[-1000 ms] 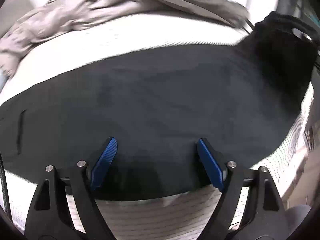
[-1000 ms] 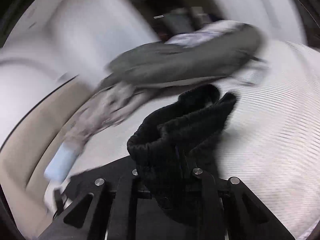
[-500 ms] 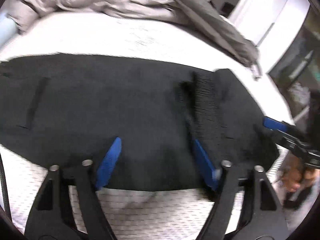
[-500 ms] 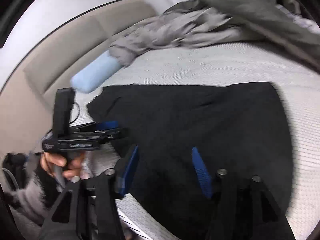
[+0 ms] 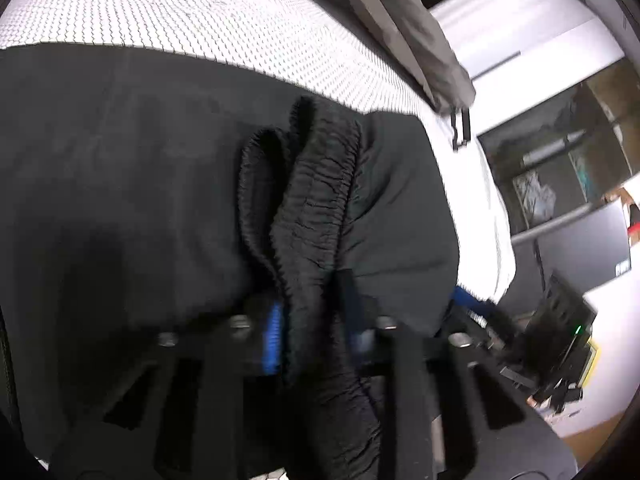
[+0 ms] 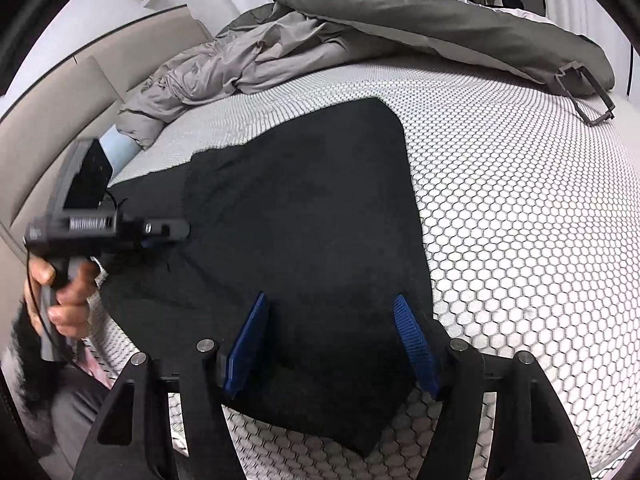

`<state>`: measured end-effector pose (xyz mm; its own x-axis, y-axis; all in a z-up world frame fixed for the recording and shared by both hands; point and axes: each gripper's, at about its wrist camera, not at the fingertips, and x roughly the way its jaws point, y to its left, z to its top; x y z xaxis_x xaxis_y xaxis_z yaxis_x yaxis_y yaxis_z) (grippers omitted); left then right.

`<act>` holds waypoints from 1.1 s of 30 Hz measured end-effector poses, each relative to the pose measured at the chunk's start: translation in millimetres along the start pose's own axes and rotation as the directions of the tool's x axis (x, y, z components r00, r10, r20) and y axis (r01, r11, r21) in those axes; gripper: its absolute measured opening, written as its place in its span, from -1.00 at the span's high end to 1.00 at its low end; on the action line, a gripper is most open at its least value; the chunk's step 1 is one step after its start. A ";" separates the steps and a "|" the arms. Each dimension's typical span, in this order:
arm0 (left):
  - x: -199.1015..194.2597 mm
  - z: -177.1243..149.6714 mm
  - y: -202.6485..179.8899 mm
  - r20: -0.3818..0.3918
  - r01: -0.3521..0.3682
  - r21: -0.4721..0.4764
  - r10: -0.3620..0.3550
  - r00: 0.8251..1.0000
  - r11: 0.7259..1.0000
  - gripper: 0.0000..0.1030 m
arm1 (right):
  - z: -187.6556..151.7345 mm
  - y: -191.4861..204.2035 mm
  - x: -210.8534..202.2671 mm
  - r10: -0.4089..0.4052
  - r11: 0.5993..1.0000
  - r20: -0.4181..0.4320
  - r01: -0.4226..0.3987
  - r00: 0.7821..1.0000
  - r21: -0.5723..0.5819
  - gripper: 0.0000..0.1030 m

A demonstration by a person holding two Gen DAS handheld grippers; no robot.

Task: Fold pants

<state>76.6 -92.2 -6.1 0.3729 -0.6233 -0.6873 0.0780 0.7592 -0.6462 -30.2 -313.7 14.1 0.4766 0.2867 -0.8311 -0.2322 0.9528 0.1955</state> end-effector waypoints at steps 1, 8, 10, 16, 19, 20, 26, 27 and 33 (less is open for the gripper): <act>-5.6 2.0 1.9 0.032 -0.006 0.022 0.006 0.999 1.000 0.81 | 0.3 1.2 1.9 -0.001 1.000 0.004 0.001 1.000 -0.007 -0.35; -61.3 19.4 8.7 0.217 -0.167 0.061 0.150 0.965 0.984 0.84 | 23.5 17.3 14.5 0.082 0.997 0.002 -0.082 0.997 -0.016 -0.35; -52.5 21.0 30.4 0.167 -0.274 0.041 0.264 0.950 0.961 0.74 | 29.1 21.6 12.5 0.116 0.993 0.004 -0.116 0.993 -0.018 -0.35; -68.5 15.2 59.1 0.144 -0.296 0.015 0.290 0.946 0.955 0.10 | 18.8 -7.3 -3.6 0.106 0.992 -0.080 -0.099 0.991 0.078 -0.40; -78.1 9.0 57.7 0.162 -0.297 0.016 0.290 0.943 0.955 -0.05 | 7.7 -17.1 -10.4 0.172 0.979 -0.132 -0.154 0.976 0.134 -0.40; -80.1 6.1 61.4 0.146 -0.289 0.014 0.284 0.948 0.957 -0.05 | 5.3 -16.1 -13.1 0.179 0.978 -0.136 -0.161 0.974 0.133 -0.40; -87.4 -13.6 60.7 0.145 -0.311 0.016 0.305 0.941 0.950 -0.05 | 4.2 18.6 -18.3 0.154 0.987 -0.123 -0.157 0.980 -0.015 -0.35; -90.3 -16.4 61.0 0.147 -0.315 0.018 0.309 0.940 0.949 -0.05 | 3.0 23.3 -14.9 0.130 0.991 -0.116 -0.133 0.985 -0.027 -0.32; -84.4 -37.4 48.3 0.156 -0.345 0.070 0.332 0.930 0.936 -0.05 | -18.5 17.1 1.6 0.182 0.982 -0.104 -0.176 0.978 0.064 0.66</act>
<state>14.3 -9.9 8.3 0.5167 -0.2989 -0.8023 0.0092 0.9390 -0.3439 -49.1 -298.7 6.5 0.3357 0.4429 -0.8314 -0.2575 0.8921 0.3713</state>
